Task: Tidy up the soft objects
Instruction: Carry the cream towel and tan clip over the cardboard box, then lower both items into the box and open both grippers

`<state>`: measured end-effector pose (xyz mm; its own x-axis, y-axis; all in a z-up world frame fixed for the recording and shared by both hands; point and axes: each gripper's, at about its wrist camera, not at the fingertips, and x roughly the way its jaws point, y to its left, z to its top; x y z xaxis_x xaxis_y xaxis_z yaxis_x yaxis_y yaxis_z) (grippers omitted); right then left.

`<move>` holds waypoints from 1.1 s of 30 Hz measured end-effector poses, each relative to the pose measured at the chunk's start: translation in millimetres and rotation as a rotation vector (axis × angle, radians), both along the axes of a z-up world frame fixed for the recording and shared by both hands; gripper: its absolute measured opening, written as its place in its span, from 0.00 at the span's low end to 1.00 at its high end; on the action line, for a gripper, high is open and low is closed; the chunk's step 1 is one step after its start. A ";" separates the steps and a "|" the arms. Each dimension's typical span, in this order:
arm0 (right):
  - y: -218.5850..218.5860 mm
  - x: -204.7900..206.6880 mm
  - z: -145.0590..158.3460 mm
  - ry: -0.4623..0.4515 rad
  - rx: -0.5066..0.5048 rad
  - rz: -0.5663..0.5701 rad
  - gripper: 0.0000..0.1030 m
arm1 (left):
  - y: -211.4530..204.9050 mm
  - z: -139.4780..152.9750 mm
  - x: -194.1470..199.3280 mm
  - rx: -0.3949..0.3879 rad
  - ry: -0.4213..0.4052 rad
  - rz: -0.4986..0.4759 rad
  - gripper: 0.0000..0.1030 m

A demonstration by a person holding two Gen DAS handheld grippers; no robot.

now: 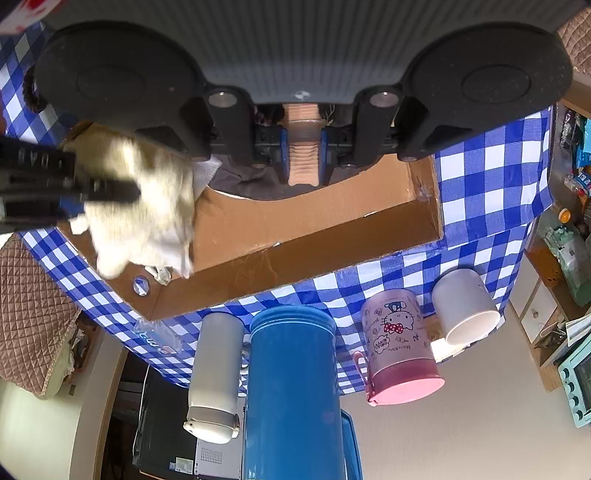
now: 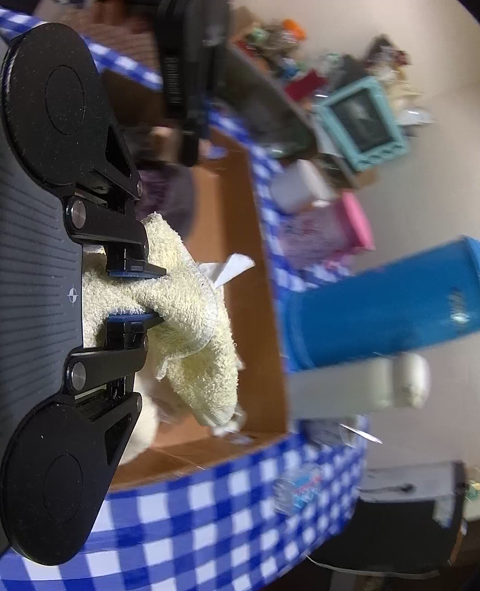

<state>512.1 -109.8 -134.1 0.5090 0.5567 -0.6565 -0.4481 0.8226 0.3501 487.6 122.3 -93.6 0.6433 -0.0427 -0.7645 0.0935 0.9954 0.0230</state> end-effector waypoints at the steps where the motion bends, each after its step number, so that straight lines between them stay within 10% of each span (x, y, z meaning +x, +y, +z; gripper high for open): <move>1: 1.9 0.1 -0.6 0.013 -0.023 0.012 0.17 | 0.0 -0.2 0.1 -0.001 0.000 -0.002 0.14; 16: 25.2 20.5 -14.7 0.030 -0.160 -0.008 0.18 | -4.1 -6.5 8.2 -0.002 0.020 0.000 0.14; 22: 21.9 14.6 -6.0 -0.019 -0.126 -0.020 0.43 | -3.8 -11.1 12.9 -0.014 0.035 0.009 0.16; 26: 19.5 10.4 2.5 -0.052 -0.113 -0.039 0.62 | -1.4 -10.8 13.2 -0.024 0.027 0.036 0.39; 33: 19.9 1.4 12.0 -0.089 -0.150 -0.034 0.65 | 0.7 -6.3 9.1 -0.026 0.021 0.049 0.55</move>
<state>513.6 -89.9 -122.1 0.5861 0.4372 -0.6822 -0.4429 0.8779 0.1821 496.7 123.1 -99.8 0.6289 -0.0319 -0.7769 0.0449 0.9990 -0.0047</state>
